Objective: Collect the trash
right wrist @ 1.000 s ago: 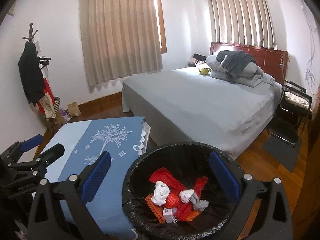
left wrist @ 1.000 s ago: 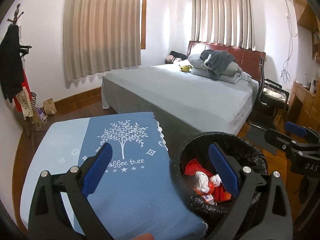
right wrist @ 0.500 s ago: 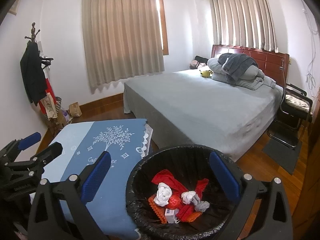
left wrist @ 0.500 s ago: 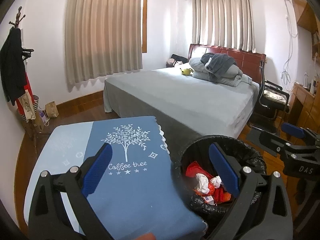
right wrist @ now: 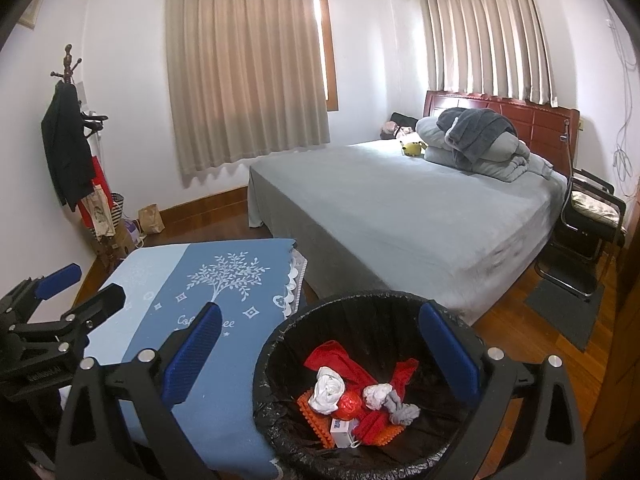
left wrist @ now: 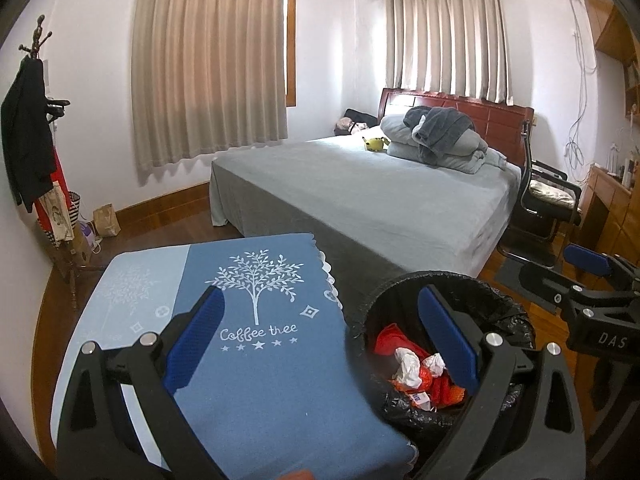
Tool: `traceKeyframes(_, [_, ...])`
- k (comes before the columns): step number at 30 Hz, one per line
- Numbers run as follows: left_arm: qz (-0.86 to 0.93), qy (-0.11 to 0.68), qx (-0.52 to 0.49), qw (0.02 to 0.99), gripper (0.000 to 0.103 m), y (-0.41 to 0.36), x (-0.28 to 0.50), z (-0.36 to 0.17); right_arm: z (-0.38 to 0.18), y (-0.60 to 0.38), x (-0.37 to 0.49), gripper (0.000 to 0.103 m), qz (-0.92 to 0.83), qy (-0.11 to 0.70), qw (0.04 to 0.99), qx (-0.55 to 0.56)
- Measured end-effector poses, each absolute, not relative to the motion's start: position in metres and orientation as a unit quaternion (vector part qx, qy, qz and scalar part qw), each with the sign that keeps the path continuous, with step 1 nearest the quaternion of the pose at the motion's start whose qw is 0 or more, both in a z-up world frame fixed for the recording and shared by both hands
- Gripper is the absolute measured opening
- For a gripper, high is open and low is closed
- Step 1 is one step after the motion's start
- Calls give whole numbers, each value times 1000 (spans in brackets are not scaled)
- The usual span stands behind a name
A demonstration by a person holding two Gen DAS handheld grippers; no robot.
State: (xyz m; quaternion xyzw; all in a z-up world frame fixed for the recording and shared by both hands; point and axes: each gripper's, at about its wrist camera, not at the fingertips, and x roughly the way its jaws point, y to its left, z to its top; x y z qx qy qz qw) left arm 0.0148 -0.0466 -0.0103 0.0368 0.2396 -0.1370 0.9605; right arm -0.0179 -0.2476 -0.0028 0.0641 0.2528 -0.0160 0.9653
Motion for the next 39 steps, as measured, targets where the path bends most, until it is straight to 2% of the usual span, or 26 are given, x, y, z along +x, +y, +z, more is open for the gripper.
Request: traceKeyframes(39, [-136, 240, 38, 960, 95, -46, 14, -11, -1, -245, -17, 97, -16, 254, 965, 63])
